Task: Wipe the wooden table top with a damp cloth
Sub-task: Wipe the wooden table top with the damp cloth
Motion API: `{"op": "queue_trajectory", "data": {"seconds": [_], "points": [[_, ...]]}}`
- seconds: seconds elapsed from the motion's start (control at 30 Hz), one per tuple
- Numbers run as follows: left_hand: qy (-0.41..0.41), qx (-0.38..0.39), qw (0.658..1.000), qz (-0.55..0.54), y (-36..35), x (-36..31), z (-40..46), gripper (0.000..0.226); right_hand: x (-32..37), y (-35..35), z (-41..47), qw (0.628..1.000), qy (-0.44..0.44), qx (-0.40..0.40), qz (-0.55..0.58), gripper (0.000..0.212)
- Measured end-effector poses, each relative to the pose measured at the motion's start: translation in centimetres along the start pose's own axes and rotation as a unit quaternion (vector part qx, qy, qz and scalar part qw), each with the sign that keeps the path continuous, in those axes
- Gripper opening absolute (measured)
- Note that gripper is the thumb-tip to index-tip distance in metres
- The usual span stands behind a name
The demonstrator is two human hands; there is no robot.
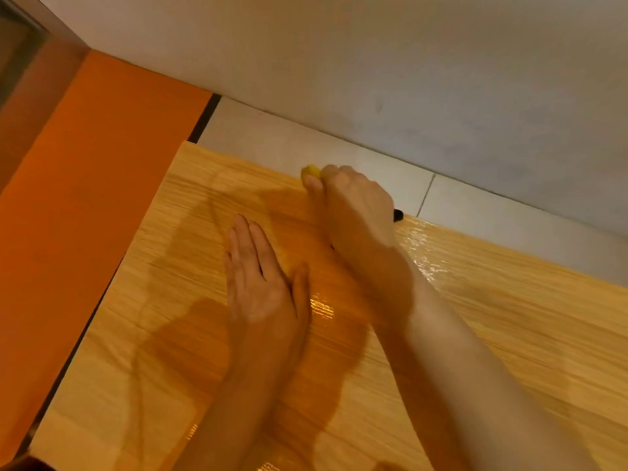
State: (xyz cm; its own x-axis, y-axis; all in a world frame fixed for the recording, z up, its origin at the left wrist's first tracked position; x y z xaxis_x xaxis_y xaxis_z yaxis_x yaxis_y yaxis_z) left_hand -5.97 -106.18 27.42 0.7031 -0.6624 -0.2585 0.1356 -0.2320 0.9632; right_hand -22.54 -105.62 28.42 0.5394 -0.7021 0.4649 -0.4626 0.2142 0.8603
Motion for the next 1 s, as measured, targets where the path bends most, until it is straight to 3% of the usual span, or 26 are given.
{"op": "queue_trajectory", "data": {"seconds": [0.23,0.33,0.47,0.57,0.77,0.83,0.93,1.0], "points": [[-0.001,0.011,1.0,-0.021,-0.1,-0.2,0.3,0.08,-13.5,7.0,-7.8,0.991,-0.104,-0.078,0.014,0.041],[-0.005,-0.002,1.0,-0.01,0.1,-0.1,0.4,0.08,-11.6,6.2,-7.5,0.986,-0.104,-0.133,-0.003,0.041],[-0.001,0.007,1.0,-0.008,-0.2,0.1,0.7,0.08,-5.2,2.8,-4.6,0.989,-0.011,-0.145,-0.02,0.029],[-0.012,0.001,1.0,-0.014,-0.1,-0.1,0.8,0.076,-6.9,4.1,-5.7,0.99,0.016,-0.142,-0.014,0.029],[-0.035,-0.017,0.999,0.025,-0.1,-0.3,0.5,0.075,-22.8,10.4,-12.9,0.979,-0.116,-0.157,-0.06,0.036],[-0.026,-0.003,0.999,-0.022,-0.1,-0.2,0.8,0.081,-25.4,11.6,-14.0,0.965,-0.177,-0.184,-0.059,0.037],[-0.022,0.011,0.997,-0.078,0.1,-1.9,-0.3,0.083,-23.9,10.9,-12.8,0.944,-0.234,-0.224,-0.057,0.034],[-0.078,0.01,0.995,-0.065,-0.2,-6.5,-2.9,0.077,-19.4,8.9,-10.7,0.955,-0.189,-0.22,-0.059,0.033]]}}
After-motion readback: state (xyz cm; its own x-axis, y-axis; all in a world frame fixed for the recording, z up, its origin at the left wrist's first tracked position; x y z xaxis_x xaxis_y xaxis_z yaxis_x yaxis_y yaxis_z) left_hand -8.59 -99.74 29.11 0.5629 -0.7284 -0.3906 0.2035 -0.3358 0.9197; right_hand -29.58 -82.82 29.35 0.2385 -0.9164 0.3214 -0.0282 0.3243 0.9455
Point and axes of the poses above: each hand's wrist, its own z-axis towards the middle knuckle, its own y-axis out of the back of the hand, x = y × z, the point moved 10 cm from there along z, towards the middle knuckle, and after that the axes turned 6 degrees about -y, right-handed, at the moved point
